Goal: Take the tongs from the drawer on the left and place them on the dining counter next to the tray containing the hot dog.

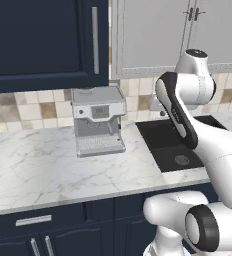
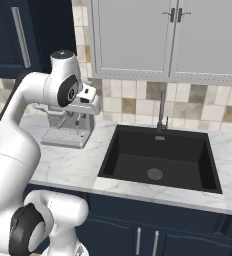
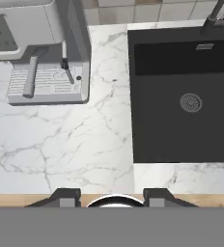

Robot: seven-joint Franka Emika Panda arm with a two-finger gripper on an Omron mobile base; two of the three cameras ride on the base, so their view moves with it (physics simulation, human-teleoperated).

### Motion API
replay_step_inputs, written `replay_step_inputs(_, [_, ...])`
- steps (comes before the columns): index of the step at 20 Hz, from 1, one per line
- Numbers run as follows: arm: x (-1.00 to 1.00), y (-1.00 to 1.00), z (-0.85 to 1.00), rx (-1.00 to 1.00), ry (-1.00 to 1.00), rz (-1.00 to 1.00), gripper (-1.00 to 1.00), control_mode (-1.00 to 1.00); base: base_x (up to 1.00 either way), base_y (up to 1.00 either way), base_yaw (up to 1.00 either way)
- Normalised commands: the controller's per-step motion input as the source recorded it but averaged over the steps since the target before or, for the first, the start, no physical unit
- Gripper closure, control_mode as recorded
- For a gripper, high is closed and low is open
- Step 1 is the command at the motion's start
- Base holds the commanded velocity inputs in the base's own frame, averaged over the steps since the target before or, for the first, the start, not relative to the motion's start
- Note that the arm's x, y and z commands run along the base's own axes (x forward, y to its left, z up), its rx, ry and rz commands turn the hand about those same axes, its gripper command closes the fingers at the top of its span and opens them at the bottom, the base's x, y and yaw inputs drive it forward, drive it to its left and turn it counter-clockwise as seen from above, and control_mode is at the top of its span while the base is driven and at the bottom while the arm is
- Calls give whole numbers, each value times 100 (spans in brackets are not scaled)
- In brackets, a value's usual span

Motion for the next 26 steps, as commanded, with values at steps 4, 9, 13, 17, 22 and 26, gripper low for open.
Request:
replay_step_inputs(4, [-3, 0, -2, -1, 0, 0, -100, -100, 0, 0, 0])
replay_step_inputs(9, [-24, 19, -10, -7, 0, 0, -100, -100, 0, 0, 0])
replay_step_inputs(13, [-56, 39, -1, -5, -3, 0, -100, -100, 0, 0, 0])
replay_step_inputs(17, [-74, 23, 0, 0, -7, 3, -100, -100, 0, 0, 0])
replay_step_inputs(22, [-68, 18, 0, 0, -5, 1, -100, -100, 0, 0, 0])
replay_step_inputs(26, [-36, 24, 0, 0, 0, 4, -100, -100, 0, 0, 0])
